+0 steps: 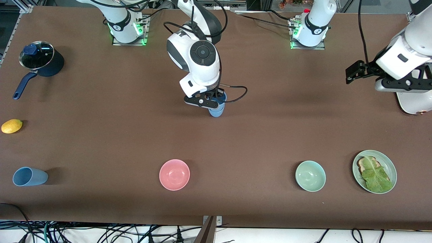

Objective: Stack blue cups with both arms

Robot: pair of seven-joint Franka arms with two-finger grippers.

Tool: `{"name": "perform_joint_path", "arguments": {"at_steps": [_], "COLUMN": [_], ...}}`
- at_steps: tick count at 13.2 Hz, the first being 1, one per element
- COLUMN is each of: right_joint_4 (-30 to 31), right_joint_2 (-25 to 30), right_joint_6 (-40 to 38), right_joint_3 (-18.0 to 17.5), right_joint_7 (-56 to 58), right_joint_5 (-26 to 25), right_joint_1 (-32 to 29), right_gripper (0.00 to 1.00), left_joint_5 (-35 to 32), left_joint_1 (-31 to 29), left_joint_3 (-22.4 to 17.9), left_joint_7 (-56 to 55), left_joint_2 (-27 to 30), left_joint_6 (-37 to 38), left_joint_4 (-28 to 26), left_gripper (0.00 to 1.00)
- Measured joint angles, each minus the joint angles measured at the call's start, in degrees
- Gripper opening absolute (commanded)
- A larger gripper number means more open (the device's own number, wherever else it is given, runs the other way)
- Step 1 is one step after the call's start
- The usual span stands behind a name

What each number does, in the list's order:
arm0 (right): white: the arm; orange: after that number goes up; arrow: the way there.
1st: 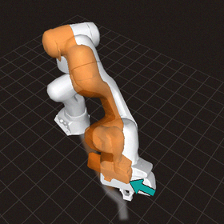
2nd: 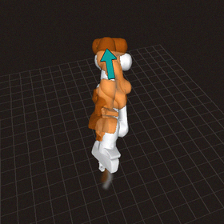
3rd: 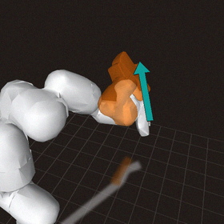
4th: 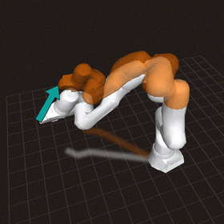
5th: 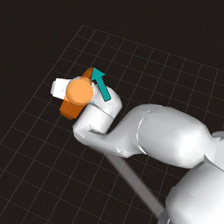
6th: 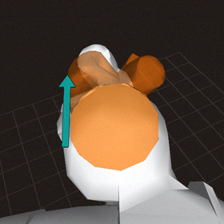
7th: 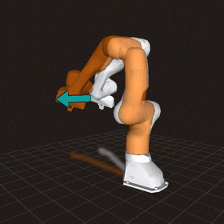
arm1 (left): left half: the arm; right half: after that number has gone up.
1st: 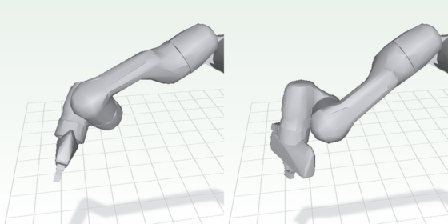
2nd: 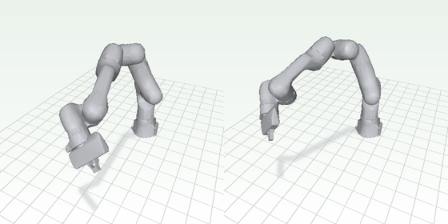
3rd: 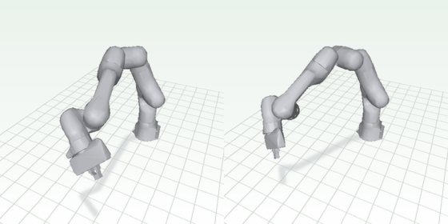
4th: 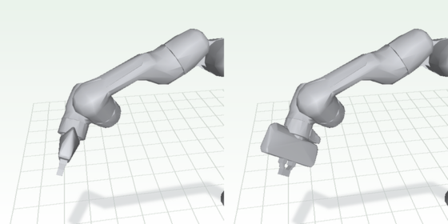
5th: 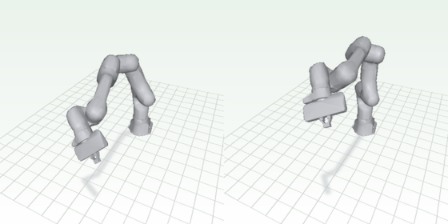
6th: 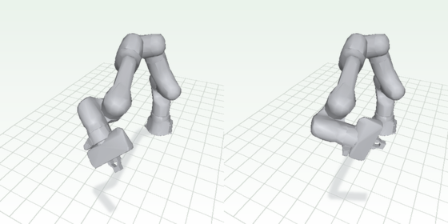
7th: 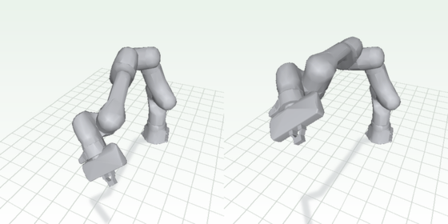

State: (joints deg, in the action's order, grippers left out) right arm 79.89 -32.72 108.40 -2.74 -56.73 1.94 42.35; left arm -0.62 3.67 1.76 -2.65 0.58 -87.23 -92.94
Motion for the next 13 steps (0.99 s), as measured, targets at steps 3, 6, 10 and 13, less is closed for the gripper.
{"name": "perform_joint_path", "arguments": {"at_steps": [3,6,10,13], "right_joint_4": [0.0,0.0,0.0,0.0], "right_joint_2": [0.0,0.0,-0.4,-1.1], "right_joint_6": [0.0,-0.1,-0.2,-0.2], "right_joint_3": [0.0,0.0,0.0,0.2], "right_joint_7": [0.0,0.0,0.0,0.0], "right_joint_5": [0.2,0.2,0.2,0.2], "right_joint_1": [0.0,0.0,0.0,0.0], "right_gripper": [0.00,0.00,0.00,0.19], "left_joint_5": [0.0,0.0,0.0,0.0], "left_joint_1": [-3.2,-4.9,-4.8,-4.8], "left_joint_3": [0.1,0.1,0.6,0.7], "left_joint_7": [4.2,6.2,6.2,6.2], "left_joint_2": [0.5,1.0,1.9,1.9], "left_joint_6": [0.5,0.6,0.9,1.4], "left_joint_4": [0.0,0.0,0.0,0.0], "left_gripper": [1.00,1.00,1.00,1.00]}}
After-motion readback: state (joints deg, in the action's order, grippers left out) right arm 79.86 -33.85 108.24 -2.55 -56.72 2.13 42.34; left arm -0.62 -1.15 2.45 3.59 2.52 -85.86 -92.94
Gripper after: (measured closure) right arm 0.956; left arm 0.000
